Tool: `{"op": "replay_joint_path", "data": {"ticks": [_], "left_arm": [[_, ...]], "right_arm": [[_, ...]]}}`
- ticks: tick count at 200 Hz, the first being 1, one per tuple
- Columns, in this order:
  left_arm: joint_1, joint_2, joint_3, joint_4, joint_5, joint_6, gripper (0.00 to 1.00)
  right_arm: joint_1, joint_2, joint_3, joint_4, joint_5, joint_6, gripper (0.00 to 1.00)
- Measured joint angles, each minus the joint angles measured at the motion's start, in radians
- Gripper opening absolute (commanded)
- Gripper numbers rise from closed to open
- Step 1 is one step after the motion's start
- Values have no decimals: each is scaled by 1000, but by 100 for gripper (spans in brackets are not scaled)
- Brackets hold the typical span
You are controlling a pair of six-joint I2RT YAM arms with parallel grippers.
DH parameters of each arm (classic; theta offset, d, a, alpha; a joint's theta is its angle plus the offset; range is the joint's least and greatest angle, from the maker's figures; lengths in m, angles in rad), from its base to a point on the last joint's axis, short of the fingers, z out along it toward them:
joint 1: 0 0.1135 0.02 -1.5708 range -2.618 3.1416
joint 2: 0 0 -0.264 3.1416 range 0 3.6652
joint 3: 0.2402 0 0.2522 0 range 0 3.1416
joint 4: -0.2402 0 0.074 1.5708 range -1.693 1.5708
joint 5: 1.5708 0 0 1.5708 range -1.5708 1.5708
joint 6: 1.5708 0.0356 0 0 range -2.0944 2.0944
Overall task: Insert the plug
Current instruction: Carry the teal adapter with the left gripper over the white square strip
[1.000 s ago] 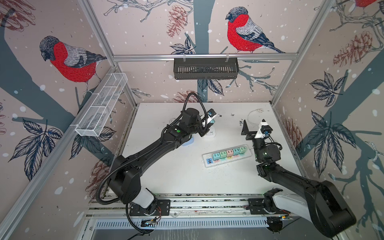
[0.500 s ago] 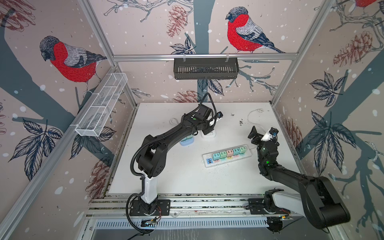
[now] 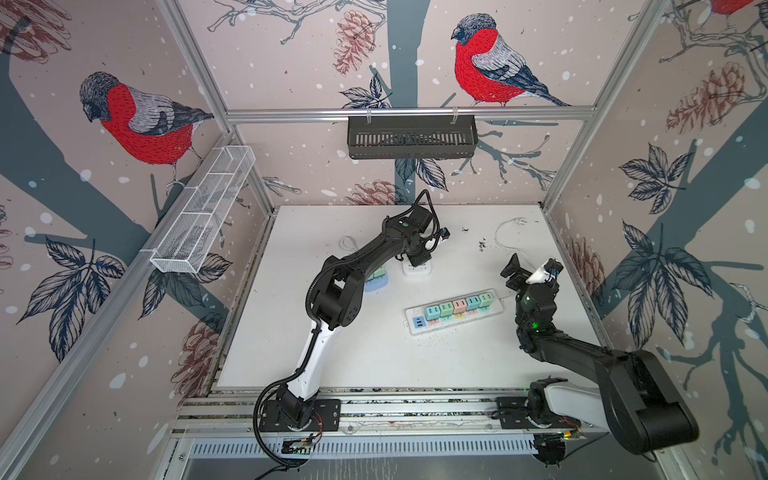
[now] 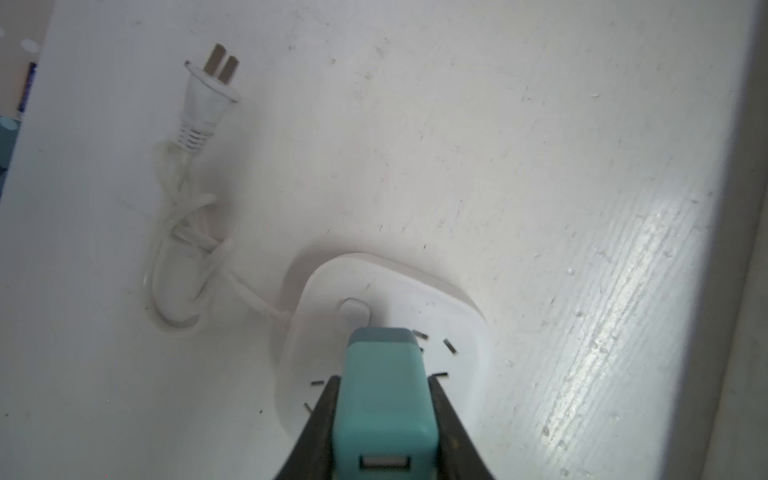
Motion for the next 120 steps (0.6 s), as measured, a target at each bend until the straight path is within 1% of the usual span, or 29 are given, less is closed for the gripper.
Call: {"op": "replay_joint_path", "data": {"ticks": [53, 89, 120], "left_arm": [[0, 15, 34, -60, 57, 36, 0], [0, 27, 49, -70, 69, 62, 0], [1, 60, 103, -101, 74, 85, 0]], "right_arm": [[0, 17, 24, -6, -2, -2, 100], [0, 10, 17, -6, -2, -2, 100], [0, 10, 16, -7, -5, -2, 100]]}}
